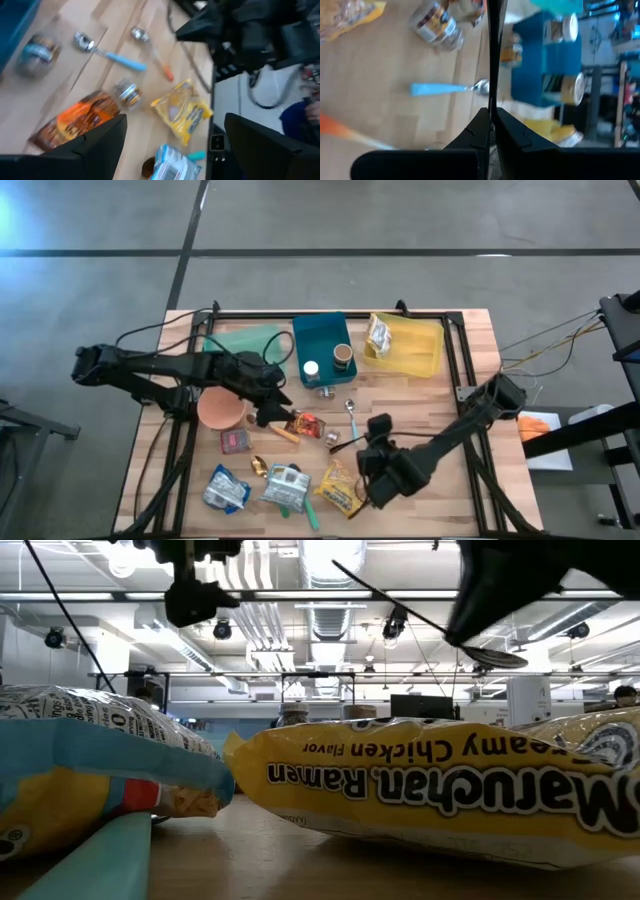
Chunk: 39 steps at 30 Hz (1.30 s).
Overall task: Pick & Place Food Item
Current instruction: Put the black spoon into the green bin
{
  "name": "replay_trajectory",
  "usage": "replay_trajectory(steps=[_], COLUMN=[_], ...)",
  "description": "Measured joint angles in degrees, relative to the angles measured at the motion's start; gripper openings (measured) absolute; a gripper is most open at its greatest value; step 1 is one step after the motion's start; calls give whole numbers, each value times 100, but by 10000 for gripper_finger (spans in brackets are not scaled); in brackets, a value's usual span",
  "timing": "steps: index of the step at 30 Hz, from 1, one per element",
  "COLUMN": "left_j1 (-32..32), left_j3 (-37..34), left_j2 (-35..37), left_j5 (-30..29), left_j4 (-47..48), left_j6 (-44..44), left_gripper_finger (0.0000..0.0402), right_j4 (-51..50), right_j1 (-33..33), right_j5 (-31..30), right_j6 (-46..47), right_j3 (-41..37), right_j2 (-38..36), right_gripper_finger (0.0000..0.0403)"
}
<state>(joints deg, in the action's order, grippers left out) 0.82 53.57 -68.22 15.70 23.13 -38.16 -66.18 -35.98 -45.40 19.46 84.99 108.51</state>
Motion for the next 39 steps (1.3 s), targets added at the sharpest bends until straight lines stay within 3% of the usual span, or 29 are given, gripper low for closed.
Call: replay_trajectory(steps=[6,14,29,39], left_j1=[0,4,135,193], left_j3=[152,625,731,729], left_j2=[-372,-926,-1326,-1482], left_j5=[112,765,1043,1175], left_j4=[120,93,-15,-69], left_j6=[-146,-18,-74,-135], left_gripper_finger=[342,342,342,342], right_j4=[159,646,1695,1906], right_j1=[220,551,1117,1329], right_j5=[-254,-94,59,223], right_j6=[-949,-2430,-3945,-4133], right_j3=[472,758,756,752], right_j2=[2,4,7,40], right_gripper_finger=[12,12,12,12])
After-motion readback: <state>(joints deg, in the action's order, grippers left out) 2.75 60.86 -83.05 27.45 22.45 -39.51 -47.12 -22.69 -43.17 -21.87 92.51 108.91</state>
